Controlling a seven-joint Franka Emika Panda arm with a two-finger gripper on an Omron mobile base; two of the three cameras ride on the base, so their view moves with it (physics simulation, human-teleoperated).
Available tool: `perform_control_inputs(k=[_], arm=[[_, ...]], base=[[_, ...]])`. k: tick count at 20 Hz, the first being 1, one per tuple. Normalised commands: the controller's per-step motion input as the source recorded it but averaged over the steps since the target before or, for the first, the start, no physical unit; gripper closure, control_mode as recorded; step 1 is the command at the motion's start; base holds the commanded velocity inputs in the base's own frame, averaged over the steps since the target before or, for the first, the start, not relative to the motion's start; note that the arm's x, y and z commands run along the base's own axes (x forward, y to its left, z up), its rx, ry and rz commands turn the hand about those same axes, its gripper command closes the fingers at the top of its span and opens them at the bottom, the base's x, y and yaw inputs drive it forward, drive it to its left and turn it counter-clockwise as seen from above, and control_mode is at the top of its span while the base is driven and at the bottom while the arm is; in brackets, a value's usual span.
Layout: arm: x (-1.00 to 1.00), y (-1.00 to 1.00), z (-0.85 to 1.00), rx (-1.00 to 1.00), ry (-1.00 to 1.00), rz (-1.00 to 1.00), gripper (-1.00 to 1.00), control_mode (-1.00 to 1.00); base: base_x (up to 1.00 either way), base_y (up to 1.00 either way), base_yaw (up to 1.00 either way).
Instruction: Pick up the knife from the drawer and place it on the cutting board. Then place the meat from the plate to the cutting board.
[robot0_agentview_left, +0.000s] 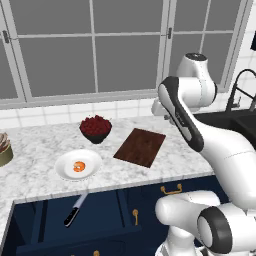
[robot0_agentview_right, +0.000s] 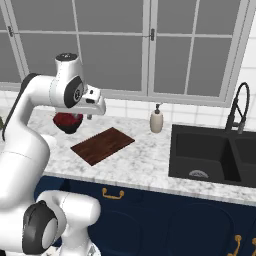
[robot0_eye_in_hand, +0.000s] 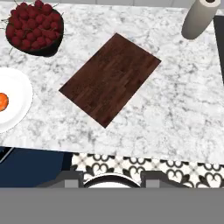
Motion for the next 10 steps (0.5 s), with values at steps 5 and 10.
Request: perform_control_inputs(k=[5,10], arm=[[0.10,0.24,-0.11,0.01,0.14,0.01,-1.00,-1.00],[0.18,0.38,-0.29,0.14,0.38,0.06,-1.00,-1.00]], base=[[0.00,0.00,0.00],[0.00,0.00,0.00]])
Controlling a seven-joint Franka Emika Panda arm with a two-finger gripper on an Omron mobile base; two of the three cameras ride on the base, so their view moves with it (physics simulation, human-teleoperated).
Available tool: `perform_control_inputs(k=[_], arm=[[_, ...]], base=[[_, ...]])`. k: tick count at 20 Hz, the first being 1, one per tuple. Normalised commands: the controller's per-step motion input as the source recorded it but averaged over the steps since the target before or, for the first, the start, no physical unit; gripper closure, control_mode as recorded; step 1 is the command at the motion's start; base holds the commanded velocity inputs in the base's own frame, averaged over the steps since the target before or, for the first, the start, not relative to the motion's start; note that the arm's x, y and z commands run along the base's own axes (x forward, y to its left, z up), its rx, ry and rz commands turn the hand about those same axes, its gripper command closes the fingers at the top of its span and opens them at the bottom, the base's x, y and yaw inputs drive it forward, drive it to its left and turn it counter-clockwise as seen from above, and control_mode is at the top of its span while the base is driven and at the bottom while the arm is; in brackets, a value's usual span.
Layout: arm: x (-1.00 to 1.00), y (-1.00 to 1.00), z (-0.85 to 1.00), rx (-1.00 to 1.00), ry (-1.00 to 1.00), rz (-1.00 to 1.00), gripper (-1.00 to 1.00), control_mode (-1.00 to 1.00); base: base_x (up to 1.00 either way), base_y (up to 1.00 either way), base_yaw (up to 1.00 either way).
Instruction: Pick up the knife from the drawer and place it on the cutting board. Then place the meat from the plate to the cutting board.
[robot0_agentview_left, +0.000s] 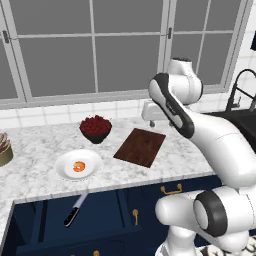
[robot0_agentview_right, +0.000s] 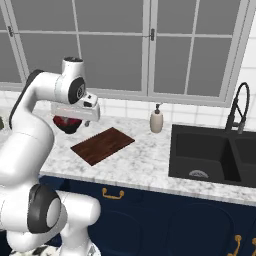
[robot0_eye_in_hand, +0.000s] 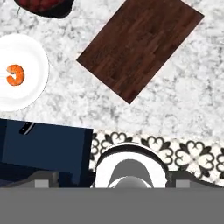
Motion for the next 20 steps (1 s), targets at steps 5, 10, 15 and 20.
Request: perform_control_inputs(k=[5,10,15,20], arm=[[-0.15,0.57,-0.11,0.11,0.22,0.09,-1.00,-1.00],[-0.39,0.80,-0.24,0.02,0.12,0.14,-1.00,-1.00],[-0.22,0.64,-0.77,0.07,0.30,0.04,-1.00,-1.00],[-0.47,0.93,-0.43,-0.01,0.23,0.12,-1.00,-1.00]], base=[[0.00,0.00,0.00],[0.00,0.00,0.00],[0.00,0.00,0.00],[0.00,0.00,0.00]])
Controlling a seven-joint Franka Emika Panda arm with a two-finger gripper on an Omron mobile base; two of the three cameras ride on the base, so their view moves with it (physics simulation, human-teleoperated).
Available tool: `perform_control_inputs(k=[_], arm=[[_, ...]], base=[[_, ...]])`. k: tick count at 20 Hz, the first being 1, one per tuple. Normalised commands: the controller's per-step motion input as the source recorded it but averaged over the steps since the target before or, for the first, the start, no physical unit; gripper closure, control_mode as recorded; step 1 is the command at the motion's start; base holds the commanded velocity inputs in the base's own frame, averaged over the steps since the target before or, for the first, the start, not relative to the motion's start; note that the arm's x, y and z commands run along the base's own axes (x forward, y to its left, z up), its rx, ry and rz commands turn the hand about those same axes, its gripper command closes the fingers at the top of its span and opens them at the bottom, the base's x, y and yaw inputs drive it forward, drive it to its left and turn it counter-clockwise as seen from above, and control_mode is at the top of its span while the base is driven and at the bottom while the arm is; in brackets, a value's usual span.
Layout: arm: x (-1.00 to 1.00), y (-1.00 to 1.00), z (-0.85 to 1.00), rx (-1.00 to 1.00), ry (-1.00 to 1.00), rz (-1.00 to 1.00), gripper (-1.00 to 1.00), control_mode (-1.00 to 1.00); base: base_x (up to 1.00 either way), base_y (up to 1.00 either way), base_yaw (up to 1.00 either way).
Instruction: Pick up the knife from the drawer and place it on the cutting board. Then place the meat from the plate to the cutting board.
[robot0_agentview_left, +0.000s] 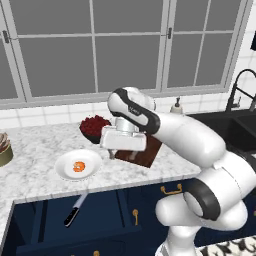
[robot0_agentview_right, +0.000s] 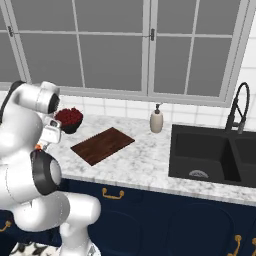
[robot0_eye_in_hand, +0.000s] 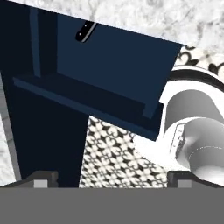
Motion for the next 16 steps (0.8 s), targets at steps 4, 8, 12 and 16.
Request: perform_control_inputs(k=[4,8,12,16], arm=[[-0.22,0.94,-0.19,-0.09,0.12,0.00,-1.00,-1.00],[0.01,0.52,-0.54,-0.15,0.02,0.00,-1.00,-1.00],[0.01,0.75,-0.80,-0.28,0.00,0.00,-1.00,-1.00],[-0.06,0.42,-0.69,-0.21,-0.02,-0.01,-1.00,-1.00]], base=[[0.00,0.00,0.00],[0.00,0.00,0.00],[0.00,0.00,0.00],[0.00,0.00,0.00]])
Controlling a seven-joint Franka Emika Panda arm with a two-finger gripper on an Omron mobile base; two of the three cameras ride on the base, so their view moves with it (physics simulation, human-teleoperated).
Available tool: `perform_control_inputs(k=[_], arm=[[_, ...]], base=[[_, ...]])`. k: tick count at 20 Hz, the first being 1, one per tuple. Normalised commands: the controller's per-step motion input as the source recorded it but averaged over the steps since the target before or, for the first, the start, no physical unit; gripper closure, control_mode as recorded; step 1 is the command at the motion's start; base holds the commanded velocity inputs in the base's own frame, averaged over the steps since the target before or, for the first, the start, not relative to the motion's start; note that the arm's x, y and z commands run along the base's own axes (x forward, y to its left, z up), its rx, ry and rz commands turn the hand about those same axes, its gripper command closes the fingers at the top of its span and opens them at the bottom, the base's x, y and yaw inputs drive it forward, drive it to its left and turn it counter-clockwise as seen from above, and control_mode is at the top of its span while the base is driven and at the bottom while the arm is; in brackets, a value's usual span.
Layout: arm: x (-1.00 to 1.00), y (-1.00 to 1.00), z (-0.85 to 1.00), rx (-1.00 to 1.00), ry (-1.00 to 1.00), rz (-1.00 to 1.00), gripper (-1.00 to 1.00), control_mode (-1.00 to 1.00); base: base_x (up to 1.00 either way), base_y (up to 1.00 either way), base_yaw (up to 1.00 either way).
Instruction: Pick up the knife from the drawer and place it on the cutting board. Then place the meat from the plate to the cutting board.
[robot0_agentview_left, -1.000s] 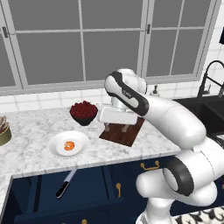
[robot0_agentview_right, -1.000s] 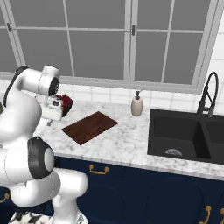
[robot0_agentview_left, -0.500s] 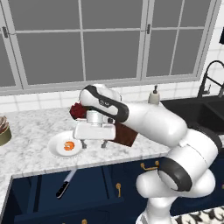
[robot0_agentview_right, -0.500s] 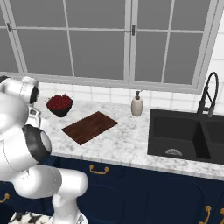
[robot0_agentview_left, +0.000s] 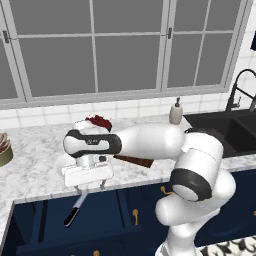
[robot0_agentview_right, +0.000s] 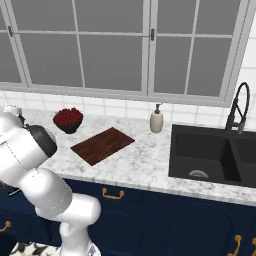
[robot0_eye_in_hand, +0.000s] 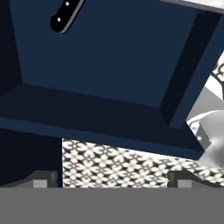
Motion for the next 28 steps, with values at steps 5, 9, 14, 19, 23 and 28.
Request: perform_control_inputs(k=[5,9,14,19,23,28], arm=[[0.19,0.02,-0.70,-0.05,0.04,-0.01,-1.00,-1.00],[0.10,0.06,-0.68,-0.06,0.05,0.00,-1.00,-1.00],[-0.10,0.11,-0.72,-0.13,-0.02,-0.07,-1.00,-1.00],[0.00,0.00,-0.57,0.02,-0.01,-0.05,-1.00,-1.00],[-0.03,0.00,-0.39,0.00,0.00,0.01,-1.00,-1.00],[-0.04,0.00,-0.52,0.00,0.00,0.00,-1.00,-1.00]], base=[[0.00,0.00,0.00],[0.00,0.00,0.00],[0.00,0.00,0.00],[0.00,0.00,0.00],[0.00,0.00,0.00],[0.00,0.00,0.00]])
